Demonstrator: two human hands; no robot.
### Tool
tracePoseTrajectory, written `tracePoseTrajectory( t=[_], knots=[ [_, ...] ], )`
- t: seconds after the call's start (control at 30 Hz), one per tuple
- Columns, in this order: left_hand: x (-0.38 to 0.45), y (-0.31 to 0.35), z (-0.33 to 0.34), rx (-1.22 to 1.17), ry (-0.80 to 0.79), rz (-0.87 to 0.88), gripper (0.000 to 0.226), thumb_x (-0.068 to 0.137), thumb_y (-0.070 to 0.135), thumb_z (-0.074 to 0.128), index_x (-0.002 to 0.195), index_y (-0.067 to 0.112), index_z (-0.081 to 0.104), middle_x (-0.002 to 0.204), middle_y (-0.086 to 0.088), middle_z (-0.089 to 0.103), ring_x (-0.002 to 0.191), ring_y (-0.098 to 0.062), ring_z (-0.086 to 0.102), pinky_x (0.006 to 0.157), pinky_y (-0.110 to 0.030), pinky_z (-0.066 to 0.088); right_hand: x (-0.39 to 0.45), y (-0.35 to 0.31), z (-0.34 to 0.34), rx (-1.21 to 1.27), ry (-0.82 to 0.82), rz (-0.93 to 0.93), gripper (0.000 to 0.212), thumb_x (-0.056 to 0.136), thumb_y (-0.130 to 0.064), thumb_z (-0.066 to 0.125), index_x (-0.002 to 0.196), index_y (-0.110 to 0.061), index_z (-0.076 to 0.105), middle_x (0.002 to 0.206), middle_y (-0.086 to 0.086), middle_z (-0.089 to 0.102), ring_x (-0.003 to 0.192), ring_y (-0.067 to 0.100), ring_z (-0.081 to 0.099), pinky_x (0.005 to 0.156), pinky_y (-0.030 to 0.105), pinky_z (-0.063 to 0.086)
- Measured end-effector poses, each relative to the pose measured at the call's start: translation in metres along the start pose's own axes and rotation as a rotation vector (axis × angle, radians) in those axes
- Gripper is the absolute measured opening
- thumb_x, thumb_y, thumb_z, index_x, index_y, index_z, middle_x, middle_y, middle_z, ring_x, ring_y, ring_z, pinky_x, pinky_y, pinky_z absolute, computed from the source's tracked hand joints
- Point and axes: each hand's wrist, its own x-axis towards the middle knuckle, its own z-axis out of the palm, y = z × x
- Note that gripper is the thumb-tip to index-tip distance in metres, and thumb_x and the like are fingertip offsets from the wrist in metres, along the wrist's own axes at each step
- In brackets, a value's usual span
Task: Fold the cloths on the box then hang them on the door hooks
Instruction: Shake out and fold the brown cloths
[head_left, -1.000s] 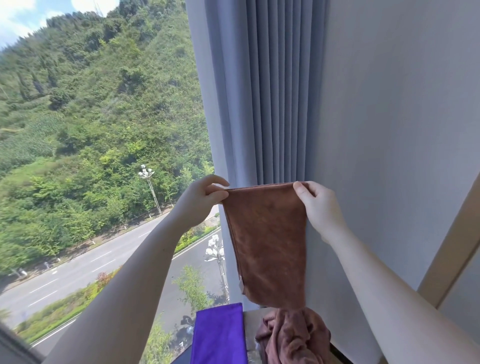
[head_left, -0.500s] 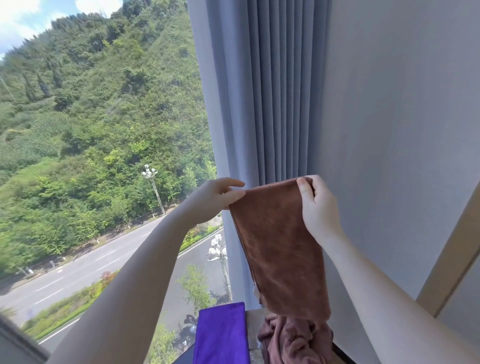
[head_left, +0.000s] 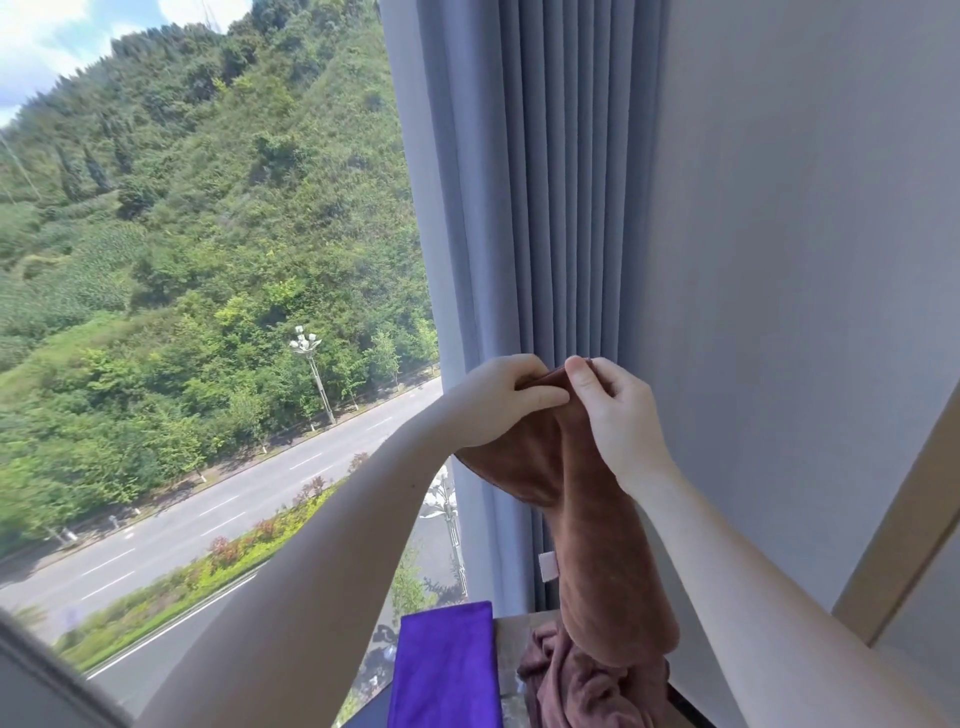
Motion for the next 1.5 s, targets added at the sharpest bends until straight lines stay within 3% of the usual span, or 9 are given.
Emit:
tracePoseTrajectory(
  t=[0.23, 0.43, 0.57, 0.7, 0.8, 1.07, 1.2, 1.33, 1.5],
  knots=[
    [0.007, 0.002, -0.006, 0.039, 0.098, -0.029, 0.029, 0.099, 0.047, 0.059, 0.101, 0.019, 0.062, 0.093, 0.004, 0.064, 0.079, -0.01, 0.06, 0.064, -0.024, 0.044, -0.005, 0.013, -0.016, 0.173, -0.152, 0.283, 0.025, 0.1, -0.029, 0.064, 0.106, -0.009, 0.077, 0.102, 0.007, 0.079, 0.092, 0.018, 0.075, 0.075, 0.026, 0.056],
    [0.003, 0.004, -0.017, -0.028, 0.082, -0.065, 0.03, 0.089, 0.057, 0.068, 0.096, 0.028, 0.074, 0.089, 0.008, 0.074, 0.079, -0.009, 0.071, 0.071, -0.025, 0.057, -0.006, 0.02, -0.015, 0.179, -0.218, 0.324, 0.022, 0.099, -0.018, 0.065, 0.117, -0.009, 0.076, 0.111, 0.003, 0.079, 0.106, 0.021, 0.074, 0.088, 0.03, 0.056],
    [0.002, 0.006, -0.024, -0.069, 0.057, -0.069, 0.023, 0.092, 0.049, 0.068, 0.084, 0.029, 0.076, 0.079, 0.007, 0.075, 0.068, -0.006, 0.07, 0.064, -0.021, 0.055, -0.005, 0.018, -0.01, 0.233, -0.203, 0.304, 0.022, 0.098, -0.016, 0.067, 0.119, -0.012, 0.074, 0.112, 0.003, 0.079, 0.105, 0.019, 0.075, 0.087, 0.03, 0.059],
    [0.0, 0.006, -0.026, -0.057, 0.075, -0.053, 0.023, 0.093, 0.045, 0.067, 0.089, 0.024, 0.076, 0.082, 0.002, 0.074, 0.068, -0.009, 0.069, 0.068, -0.026, 0.056, -0.004, 0.02, -0.007, 0.219, -0.117, 0.313, 0.012, 0.092, -0.018, 0.076, 0.099, -0.009, 0.073, 0.098, 0.005, 0.079, 0.088, 0.018, 0.074, 0.075, 0.027, 0.057],
    [-0.001, 0.007, -0.026, -0.073, 0.077, -0.038, 0.018, 0.094, 0.043, 0.067, 0.092, 0.027, 0.076, 0.082, 0.006, 0.075, 0.072, -0.008, 0.071, 0.067, -0.021, 0.055, -0.005, 0.022, -0.006, 0.232, -0.12, 0.315, 0.01, 0.094, -0.02, 0.074, 0.097, -0.011, 0.075, 0.097, 0.004, 0.079, 0.084, 0.014, 0.074, 0.072, 0.022, 0.055],
    [0.0, 0.014, -0.035, -0.041, 0.104, 0.009, 0.017, 0.094, 0.041, 0.069, 0.095, 0.028, 0.078, 0.085, 0.008, 0.076, 0.073, -0.006, 0.07, 0.068, -0.022, 0.055, -0.012, 0.036, -0.01, 0.133, -0.343, 0.38, 0.027, 0.092, -0.018, 0.076, 0.118, -0.013, 0.075, 0.114, 0.001, 0.078, 0.108, 0.02, 0.074, 0.101, 0.041, 0.055],
    [0.0, 0.02, -0.041, -0.016, 0.105, 0.022, 0.018, 0.094, 0.042, 0.069, 0.093, 0.026, 0.077, 0.085, 0.004, 0.075, 0.073, -0.01, 0.07, 0.069, -0.024, 0.056, -0.017, 0.053, -0.013, 0.082, -0.419, 0.446, 0.028, 0.09, -0.015, 0.078, 0.118, -0.014, 0.075, 0.114, 0.001, 0.078, 0.107, 0.019, 0.074, 0.104, 0.044, 0.054],
    [-0.001, 0.022, -0.046, -0.006, 0.108, 0.036, 0.019, 0.095, 0.041, 0.068, 0.087, 0.026, 0.076, 0.074, 0.007, 0.071, 0.06, -0.001, 0.063, 0.058, -0.013, 0.048, -0.023, 0.07, -0.017, 0.015, -0.477, 0.508, 0.029, 0.089, -0.012, 0.079, 0.117, -0.015, 0.075, 0.113, 0.0, 0.079, 0.107, 0.018, 0.074, 0.106, 0.043, 0.053],
    [-0.003, 0.021, -0.058, -0.013, 0.139, 0.029, 0.016, 0.094, 0.041, 0.069, 0.085, 0.03, 0.076, 0.077, 0.008, 0.073, 0.067, -0.005, 0.067, 0.066, -0.021, 0.052, -0.036, 0.097, -0.027, -0.014, -0.576, 0.648, 0.032, 0.089, -0.012, 0.079, 0.12, -0.015, 0.073, 0.117, 0.001, 0.077, 0.112, 0.02, 0.073, 0.108, 0.041, 0.051]
  ],
)
